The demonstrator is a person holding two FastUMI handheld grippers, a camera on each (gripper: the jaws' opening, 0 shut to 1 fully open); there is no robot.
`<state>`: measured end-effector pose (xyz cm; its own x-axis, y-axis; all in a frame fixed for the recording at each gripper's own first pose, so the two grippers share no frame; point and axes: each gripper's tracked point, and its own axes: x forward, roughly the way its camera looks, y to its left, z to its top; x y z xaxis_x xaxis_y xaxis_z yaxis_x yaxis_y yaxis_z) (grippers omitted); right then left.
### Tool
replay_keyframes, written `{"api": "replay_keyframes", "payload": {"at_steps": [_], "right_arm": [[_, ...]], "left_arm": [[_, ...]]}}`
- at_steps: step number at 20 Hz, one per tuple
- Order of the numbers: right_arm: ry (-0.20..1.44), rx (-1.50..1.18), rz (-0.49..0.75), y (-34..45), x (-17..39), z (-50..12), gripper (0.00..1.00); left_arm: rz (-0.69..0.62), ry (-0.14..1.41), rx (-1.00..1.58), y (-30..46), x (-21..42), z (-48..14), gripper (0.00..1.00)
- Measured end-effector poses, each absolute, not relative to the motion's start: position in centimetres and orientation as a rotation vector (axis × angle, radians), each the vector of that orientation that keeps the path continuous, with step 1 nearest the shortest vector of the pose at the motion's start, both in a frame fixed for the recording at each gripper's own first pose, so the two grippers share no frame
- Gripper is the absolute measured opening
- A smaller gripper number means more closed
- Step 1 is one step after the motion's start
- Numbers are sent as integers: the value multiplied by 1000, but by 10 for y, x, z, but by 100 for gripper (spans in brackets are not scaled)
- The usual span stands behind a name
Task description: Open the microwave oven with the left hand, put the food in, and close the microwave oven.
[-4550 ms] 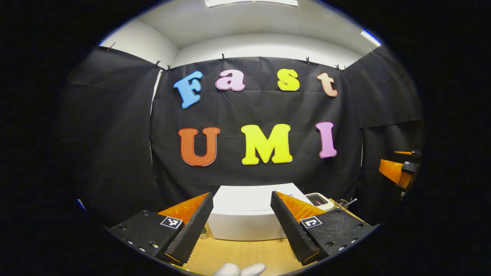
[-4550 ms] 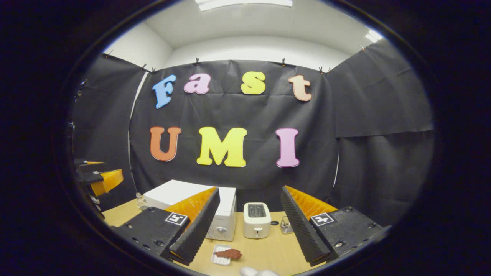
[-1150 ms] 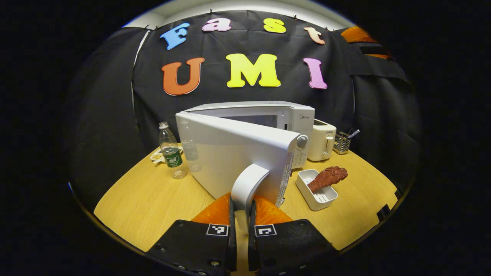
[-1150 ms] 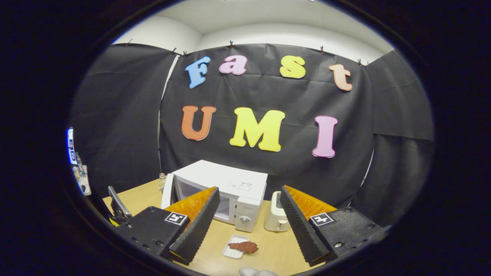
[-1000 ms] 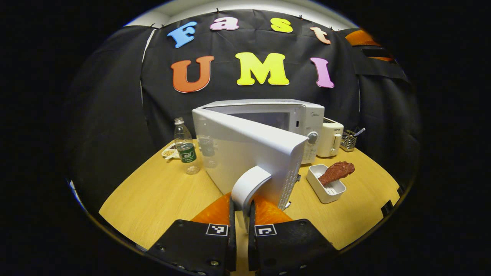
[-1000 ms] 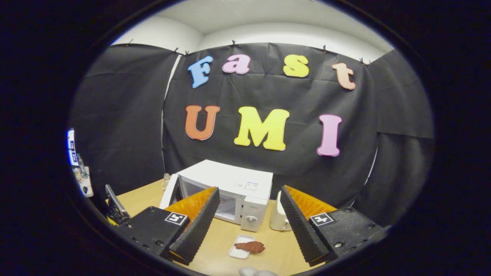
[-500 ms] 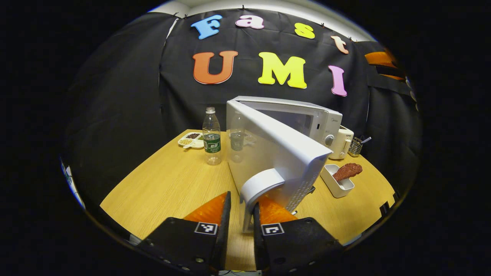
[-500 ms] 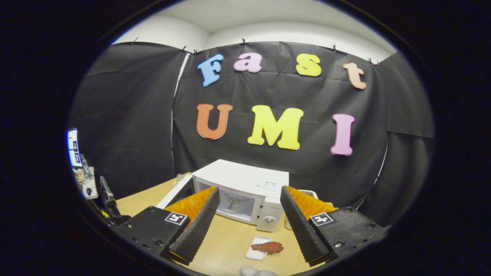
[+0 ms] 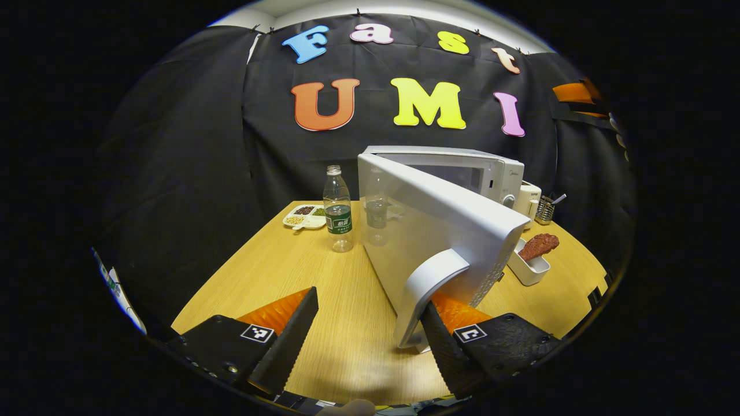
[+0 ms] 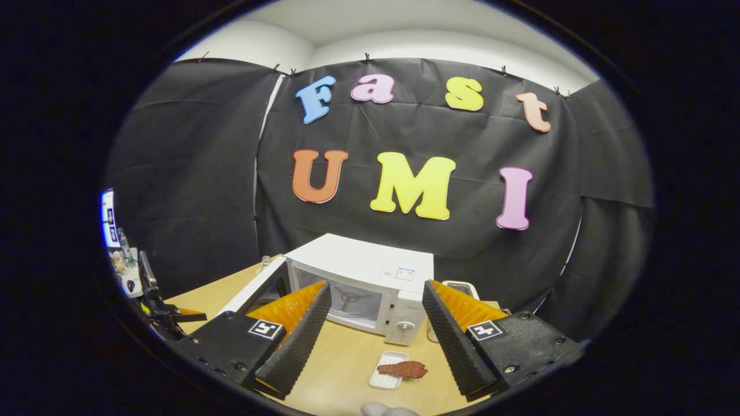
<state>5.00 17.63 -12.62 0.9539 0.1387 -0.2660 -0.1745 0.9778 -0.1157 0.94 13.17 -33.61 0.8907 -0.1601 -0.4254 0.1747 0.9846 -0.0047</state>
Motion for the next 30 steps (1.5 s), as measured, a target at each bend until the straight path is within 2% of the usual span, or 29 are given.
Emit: {"api": "replay_keyframes", "payload": {"at_steps": [3,4,5,12,13,14,15,16,17,21,26,27,28,30], "right_arm": [[283,-146,149,168,48,-140,100],[292,-147,142,163,48,-147,96],[307,-143,135,159,48,-155,100],[443,-86,83,123,38,-228,100],[460,-80,78,118,38,-239,96],[478,-78,70,113,37,-249,100],[496,-78,59,107,37,-259,96],[517,-74,49,99,36,-272,96],[548,-55,39,92,33,-286,100],[641,24,37,77,31,-337,100],[774,190,42,58,38,-408,100],[794,227,54,56,43,-419,88],[802,264,73,57,47,-426,97],[814,302,99,55,62,-438,96]], "left_arm": [[-163,455,15,144,5,-335,98],[-160,457,14,148,4,-335,98],[-162,475,8,150,2,-337,98],[-132,450,77,174,-8,-330,97],[-118,453,79,180,-8,-330,96],[-105,459,74,185,-9,-330,96],[-92,458,82,190,-11,-329,96],[-73,458,102,197,-12,-329,96],[-59,462,112,204,-13,-329,96],[-19,454,108,213,-25,-313,96],[4,410,71,191,-40,-270,95],[1,395,58,181,-40,-260,95],[-6,388,43,170,-40,-250,95],[-17,376,35,146,-39,-234,95]]}}
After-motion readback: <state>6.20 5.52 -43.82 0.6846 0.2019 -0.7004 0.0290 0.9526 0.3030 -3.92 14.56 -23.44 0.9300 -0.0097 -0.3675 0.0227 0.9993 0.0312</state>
